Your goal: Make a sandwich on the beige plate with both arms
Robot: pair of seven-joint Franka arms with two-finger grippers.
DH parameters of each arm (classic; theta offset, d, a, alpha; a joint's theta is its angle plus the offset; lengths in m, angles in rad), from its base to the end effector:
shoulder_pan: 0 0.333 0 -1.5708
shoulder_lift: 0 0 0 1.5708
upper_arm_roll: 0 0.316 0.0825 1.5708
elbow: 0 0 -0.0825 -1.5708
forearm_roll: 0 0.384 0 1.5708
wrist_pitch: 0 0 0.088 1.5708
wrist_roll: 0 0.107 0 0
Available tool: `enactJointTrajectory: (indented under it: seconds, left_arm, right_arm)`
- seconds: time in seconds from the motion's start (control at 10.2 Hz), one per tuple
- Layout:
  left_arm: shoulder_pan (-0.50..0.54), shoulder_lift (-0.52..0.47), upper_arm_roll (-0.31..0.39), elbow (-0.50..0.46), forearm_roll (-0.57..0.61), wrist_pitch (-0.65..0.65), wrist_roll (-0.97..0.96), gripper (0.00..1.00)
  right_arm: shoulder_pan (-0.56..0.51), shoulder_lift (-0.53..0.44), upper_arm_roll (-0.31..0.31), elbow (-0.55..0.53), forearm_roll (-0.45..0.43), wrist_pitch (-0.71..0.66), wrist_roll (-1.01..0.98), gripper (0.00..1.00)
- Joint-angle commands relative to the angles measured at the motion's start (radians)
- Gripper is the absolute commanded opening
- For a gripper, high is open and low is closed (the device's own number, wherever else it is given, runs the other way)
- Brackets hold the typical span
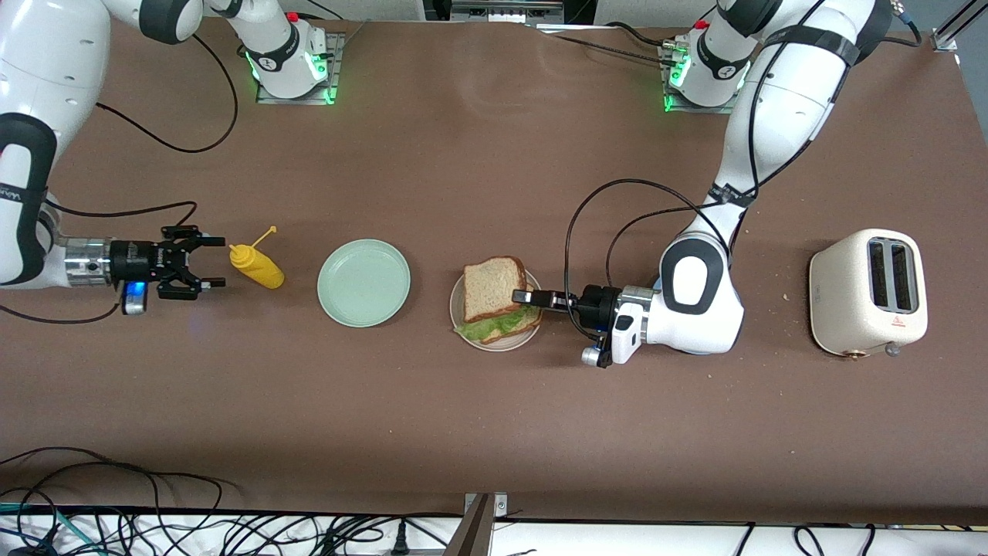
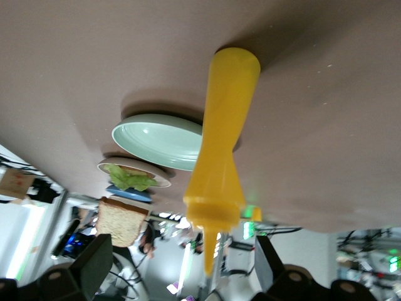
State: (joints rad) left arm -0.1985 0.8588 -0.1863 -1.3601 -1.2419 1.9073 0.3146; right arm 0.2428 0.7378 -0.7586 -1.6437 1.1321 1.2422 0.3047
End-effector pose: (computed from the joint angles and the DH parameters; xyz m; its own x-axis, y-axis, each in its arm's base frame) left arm 0.6671 -0.3085 0.2379 0.9586 -0.1454 -0.2448 0.1808 -0.3530 0.9180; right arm 0.5955 -0.1305 0.2574 0.3416 -0.4197 -0.8409 -0.9152 -0.3520 -0.1961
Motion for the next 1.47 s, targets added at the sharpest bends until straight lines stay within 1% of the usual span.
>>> enactJointTrajectory:
  seconds: [0.0,0.2,0.39,0.49,0.59,0.79,0.88,0.98,1.08,1.18,1.28,1.38]
  left_arm:
    - [-0.007,0.034,0.004,0.030,-0.041,0.021,0.026,0.00]
    - [-0.019,0.052,0.004,0.030,-0.041,0.050,0.035,0.00]
    - [-0.025,0.060,0.004,0.029,-0.044,0.061,0.046,0.00]
    - [-0.028,0.063,0.004,0.027,-0.041,0.067,0.047,0.00]
    - [-0.029,0.063,0.005,0.026,-0.033,0.070,0.058,0.00]
    - [-0.027,0.062,0.007,0.015,-0.031,0.071,0.127,0.00]
    - [-0.028,0.062,0.008,0.012,-0.037,0.105,0.164,0.31]
    - [-0.048,0.060,0.007,0.009,-0.044,0.198,0.194,0.89]
    - [-0.058,0.062,0.005,0.009,-0.051,0.250,0.204,1.00]
    - [-0.055,0.062,0.005,0.000,-0.050,0.251,0.210,1.00]
    - [-0.053,0.062,0.005,-0.002,-0.050,0.249,0.212,1.00]
    - [-0.052,0.062,0.007,-0.007,-0.044,0.249,0.213,1.00]
  right_arm:
    - [0.004,-0.043,-0.015,0.106,-0.130,-0.015,-0.004,1.00]
    - [0.006,-0.080,-0.013,0.207,-0.236,-0.036,-0.004,1.00]
    - [0.022,-0.101,-0.013,0.331,-0.335,-0.058,-0.004,1.00]
    - [0.030,-0.110,-0.013,0.382,-0.363,-0.069,-0.006,1.00]
    - [0.032,-0.126,-0.013,0.412,-0.383,-0.069,-0.007,1.00]
    - [0.076,-0.149,-0.016,0.450,-0.495,-0.066,-0.070,1.00]
    - [0.116,-0.190,-0.013,0.452,-0.582,-0.055,-0.087,1.00]
    - [0.159,-0.213,-0.015,0.453,-0.648,-0.049,-0.110,1.00]
    - [0.197,-0.251,-0.011,0.452,-0.720,-0.012,-0.134,1.00]
    - [0.225,-0.274,-0.008,0.452,-0.792,0.018,-0.163,1.00]
    - [0.240,-0.282,-0.011,0.452,-0.811,0.026,-0.182,1.00]
    - [0.242,-0.290,-0.013,0.452,-0.811,0.039,-0.182,1.00]
